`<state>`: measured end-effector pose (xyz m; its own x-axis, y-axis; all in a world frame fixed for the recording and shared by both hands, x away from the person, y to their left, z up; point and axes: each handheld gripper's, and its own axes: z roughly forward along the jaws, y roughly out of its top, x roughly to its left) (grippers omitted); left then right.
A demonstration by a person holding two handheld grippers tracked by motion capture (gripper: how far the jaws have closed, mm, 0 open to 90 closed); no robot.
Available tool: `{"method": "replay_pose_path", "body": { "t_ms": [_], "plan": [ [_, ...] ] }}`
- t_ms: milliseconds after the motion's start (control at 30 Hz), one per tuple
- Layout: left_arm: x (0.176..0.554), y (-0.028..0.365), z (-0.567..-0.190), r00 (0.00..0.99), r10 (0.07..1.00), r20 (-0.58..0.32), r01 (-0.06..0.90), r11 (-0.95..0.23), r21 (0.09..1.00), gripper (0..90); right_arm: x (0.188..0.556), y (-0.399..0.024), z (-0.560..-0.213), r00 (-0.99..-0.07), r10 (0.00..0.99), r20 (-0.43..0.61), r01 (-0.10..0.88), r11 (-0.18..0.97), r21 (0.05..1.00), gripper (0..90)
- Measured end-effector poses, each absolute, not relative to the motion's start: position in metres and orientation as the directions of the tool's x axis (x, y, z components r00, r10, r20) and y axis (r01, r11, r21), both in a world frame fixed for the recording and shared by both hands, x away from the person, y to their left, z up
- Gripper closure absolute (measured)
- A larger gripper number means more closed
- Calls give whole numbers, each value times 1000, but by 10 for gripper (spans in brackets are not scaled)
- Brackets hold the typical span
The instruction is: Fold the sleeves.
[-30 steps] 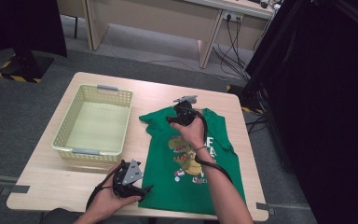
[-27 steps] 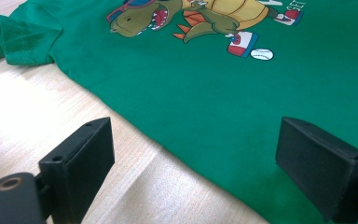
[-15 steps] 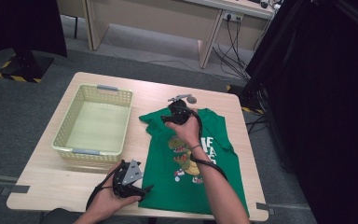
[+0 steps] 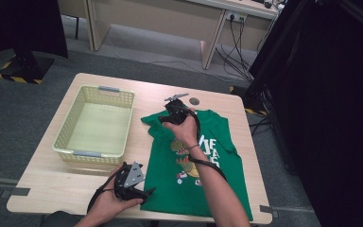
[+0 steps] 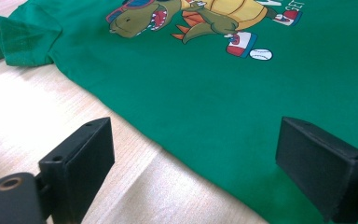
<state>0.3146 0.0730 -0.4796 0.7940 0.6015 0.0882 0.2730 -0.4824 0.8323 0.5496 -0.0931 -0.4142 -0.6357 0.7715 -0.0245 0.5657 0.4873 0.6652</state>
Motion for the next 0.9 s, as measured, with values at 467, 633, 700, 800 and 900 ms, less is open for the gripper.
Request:
{"method": "replay_pose_path", "body": {
  "t_ms": [467, 633, 700, 800, 900],
  "plan": [
    [314, 73, -480, 795, 600, 87, 272, -482, 833, 109, 551, -72, -421, -661, 750, -11, 566, 509, 648, 444],
    [314, 73, -480, 796, 599, 88, 272, -483, 833, 109, 554, -65, -427, -667, 745, -8, 571, 518, 637, 444],
    [314, 73, -480, 797, 598, 87, 272, -482, 833, 109, 555, -61, -430, -669, 743, -3, 574, 520, 633, 444],
    [314, 73, -480, 797, 598, 87, 272, -482, 833, 109, 556, -59, -432, -670, 742, -3, 576, 523, 628, 445],
    [314, 73, -480, 797, 598, 88, 270, -483, 833, 109, 557, -57, -436, -670, 743, -1, 581, 525, 623, 447]
  ]
}}
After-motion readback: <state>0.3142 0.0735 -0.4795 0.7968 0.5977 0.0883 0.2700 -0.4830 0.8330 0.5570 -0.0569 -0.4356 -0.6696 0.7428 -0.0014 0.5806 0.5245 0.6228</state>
